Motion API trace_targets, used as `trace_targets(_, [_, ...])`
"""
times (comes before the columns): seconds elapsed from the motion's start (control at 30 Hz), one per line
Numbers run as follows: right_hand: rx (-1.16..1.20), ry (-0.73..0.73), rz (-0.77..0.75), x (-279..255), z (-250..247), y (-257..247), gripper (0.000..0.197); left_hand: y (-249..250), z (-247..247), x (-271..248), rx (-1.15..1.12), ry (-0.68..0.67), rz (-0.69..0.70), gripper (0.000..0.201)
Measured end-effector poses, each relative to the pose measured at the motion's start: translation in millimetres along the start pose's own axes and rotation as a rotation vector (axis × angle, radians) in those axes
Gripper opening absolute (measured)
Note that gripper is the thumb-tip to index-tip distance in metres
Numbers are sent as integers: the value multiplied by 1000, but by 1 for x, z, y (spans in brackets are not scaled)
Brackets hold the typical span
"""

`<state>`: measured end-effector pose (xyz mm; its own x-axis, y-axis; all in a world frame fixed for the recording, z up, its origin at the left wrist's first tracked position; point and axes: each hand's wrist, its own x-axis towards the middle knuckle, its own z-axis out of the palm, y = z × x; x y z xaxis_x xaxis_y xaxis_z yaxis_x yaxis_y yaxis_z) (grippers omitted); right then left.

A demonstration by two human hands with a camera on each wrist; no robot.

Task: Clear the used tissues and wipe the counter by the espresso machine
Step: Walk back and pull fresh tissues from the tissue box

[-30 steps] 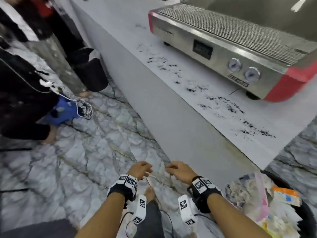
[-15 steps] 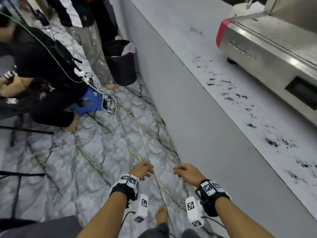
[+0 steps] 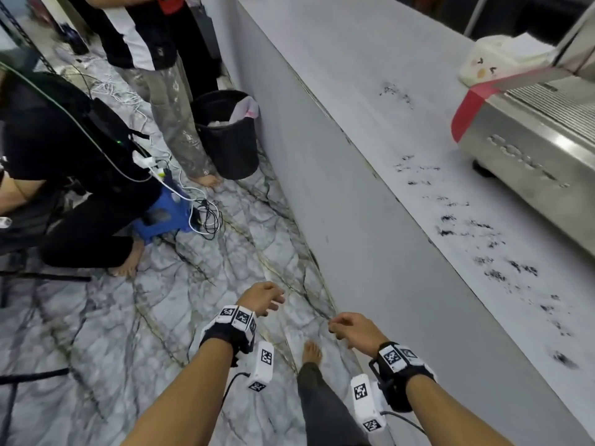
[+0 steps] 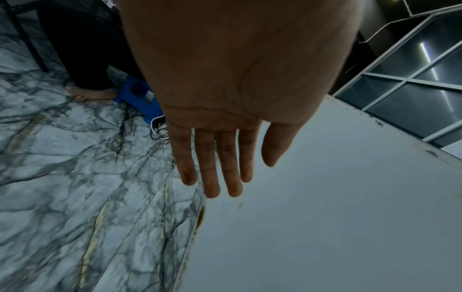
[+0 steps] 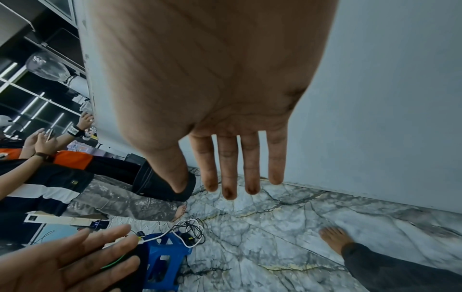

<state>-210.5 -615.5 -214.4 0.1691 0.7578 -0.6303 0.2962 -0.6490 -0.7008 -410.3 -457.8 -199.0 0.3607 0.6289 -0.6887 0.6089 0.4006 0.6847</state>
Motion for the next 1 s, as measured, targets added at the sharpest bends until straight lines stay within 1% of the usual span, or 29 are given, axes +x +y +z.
trace_targets(0.1, [-1, -10, -1, 33, -11, -25, 6, 20, -20, 30, -13, -13, -30, 19])
trace_targets(0.17, [13, -25, -3, 55, -19, -46, 4, 36, -34, 49, 3, -22, -48, 20])
trace_targets(0.27, [14, -27, -15, 91, -36, -82, 7, 67, -56, 75, 22, 3, -37, 22])
trace_targets(0.4, [-12, -10, -75, 142, -65, -139, 9, 109, -87, 107, 9, 38, -10, 19])
trace_targets(0.5, [15, 2, -116, 173, -82, -178, 16, 134, -109, 129, 26, 37, -3, 18])
trace_targets(0.57, [34, 21, -149, 193, -92, -204, 18, 157, -122, 146, 40, 26, 22, 16])
trace_targets(0.67, [50, 49, -212, 219, -106, -244, 15, 198, -144, 175, 88, -4, 86, 13])
trace_targets(0.77, [72, 96, -297, 236, -121, -286, 10, 253, -165, 201, 171, -37, 200, 13])
trace_targets(0.87, [144, 173, -359, 246, -139, -329, 14, 313, -184, 219, 229, -57, 347, 15])
trace_targets(1.0, [242, 312, -442, 252, -174, -382, 21, 395, -201, 243, 317, -174, 499, 16])
